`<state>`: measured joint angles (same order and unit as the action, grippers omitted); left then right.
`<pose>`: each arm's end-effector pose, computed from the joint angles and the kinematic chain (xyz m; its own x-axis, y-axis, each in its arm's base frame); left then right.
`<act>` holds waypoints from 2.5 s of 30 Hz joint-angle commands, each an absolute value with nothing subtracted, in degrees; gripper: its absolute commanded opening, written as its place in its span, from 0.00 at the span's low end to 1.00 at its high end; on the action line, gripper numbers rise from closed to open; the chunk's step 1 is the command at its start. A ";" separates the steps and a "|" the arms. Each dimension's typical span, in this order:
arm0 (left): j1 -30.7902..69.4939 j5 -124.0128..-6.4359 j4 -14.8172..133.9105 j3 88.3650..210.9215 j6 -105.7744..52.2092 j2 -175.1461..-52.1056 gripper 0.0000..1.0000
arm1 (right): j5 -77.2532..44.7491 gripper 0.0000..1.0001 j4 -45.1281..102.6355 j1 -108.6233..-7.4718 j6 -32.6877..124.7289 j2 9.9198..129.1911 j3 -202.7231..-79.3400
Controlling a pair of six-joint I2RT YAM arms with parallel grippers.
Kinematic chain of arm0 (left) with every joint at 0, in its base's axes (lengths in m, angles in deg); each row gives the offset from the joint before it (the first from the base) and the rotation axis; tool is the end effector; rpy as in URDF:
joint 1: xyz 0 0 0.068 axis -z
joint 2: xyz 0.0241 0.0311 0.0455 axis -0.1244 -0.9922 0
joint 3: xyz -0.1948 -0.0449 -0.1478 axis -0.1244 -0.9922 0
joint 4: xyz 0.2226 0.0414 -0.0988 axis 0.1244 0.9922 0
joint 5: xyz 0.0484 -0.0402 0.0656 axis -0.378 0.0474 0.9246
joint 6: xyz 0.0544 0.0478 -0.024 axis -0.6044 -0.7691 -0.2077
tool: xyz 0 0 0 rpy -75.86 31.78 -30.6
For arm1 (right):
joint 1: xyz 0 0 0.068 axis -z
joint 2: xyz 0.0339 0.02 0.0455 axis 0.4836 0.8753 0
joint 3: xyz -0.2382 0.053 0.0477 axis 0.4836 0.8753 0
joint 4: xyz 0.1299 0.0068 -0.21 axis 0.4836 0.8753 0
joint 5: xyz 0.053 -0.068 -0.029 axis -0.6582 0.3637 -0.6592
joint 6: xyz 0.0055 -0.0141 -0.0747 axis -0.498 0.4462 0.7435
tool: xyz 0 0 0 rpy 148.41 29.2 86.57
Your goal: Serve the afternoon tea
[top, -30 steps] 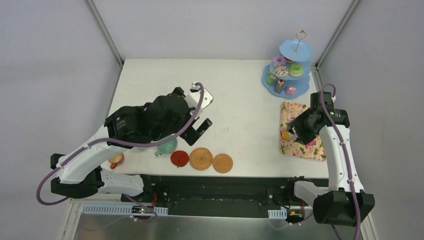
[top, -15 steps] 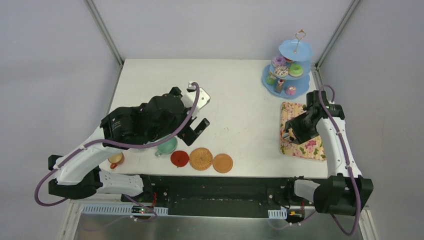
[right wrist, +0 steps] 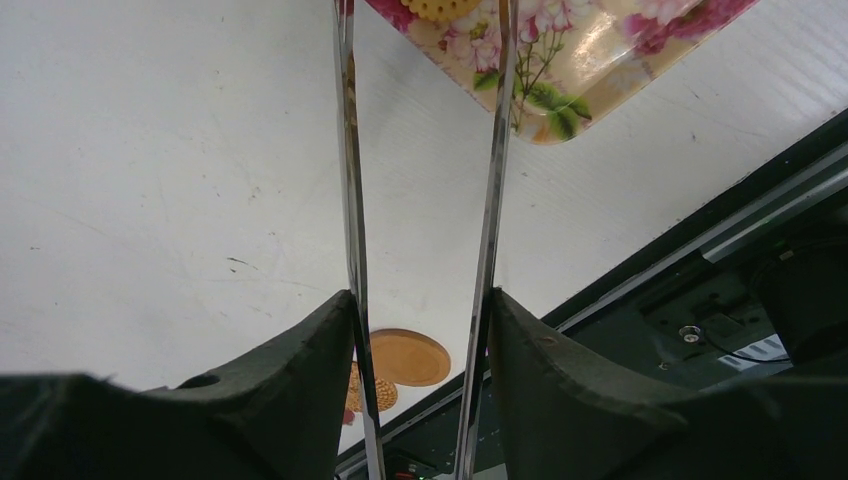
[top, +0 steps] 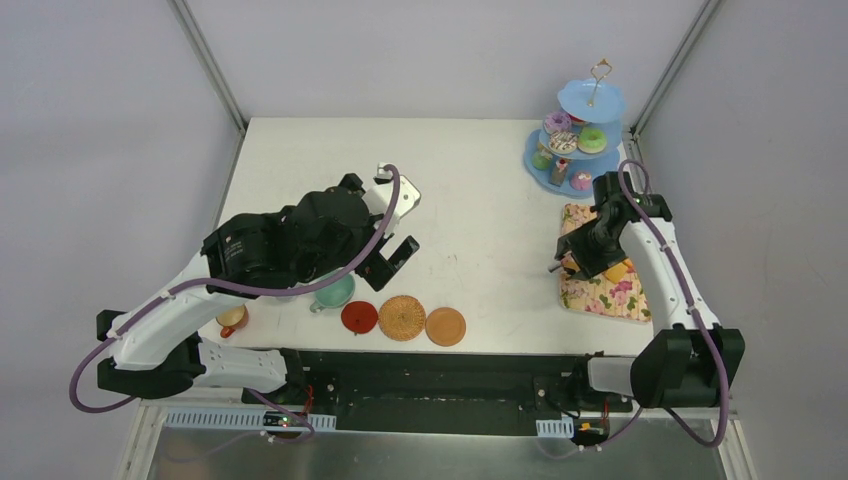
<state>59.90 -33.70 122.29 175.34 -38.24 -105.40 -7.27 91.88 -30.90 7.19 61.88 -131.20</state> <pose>0.1053 -0.1832 0.4358 -0.1963 0.4583 -0.8669 0.7120 0.6745 0.1953 0.2315 0.0065 0.2403 -0.6812 0.6917 -0.2396 0.6581 0.7220 0.2135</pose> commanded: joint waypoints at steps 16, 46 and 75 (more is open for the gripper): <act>59.40 -30.83 121.32 174.04 -39.82 -103.86 1.00 | -0.91 0.49 101.02 -39.26 1.29 69.89 -138.01; 59.47 -31.09 121.28 174.74 -40.43 -104.55 1.00 | 4.99 0.30 99.64 -38.56 12.06 62.58 -148.49; 59.39 -29.63 124.48 178.38 -30.73 -103.27 1.00 | -1.32 0.32 85.88 -26.68 31.53 95.25 -201.23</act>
<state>59.85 -31.29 122.99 176.32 -33.91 -105.42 1.00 89.92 -27.38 30.05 94.01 -196.81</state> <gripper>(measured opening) 0.995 0.370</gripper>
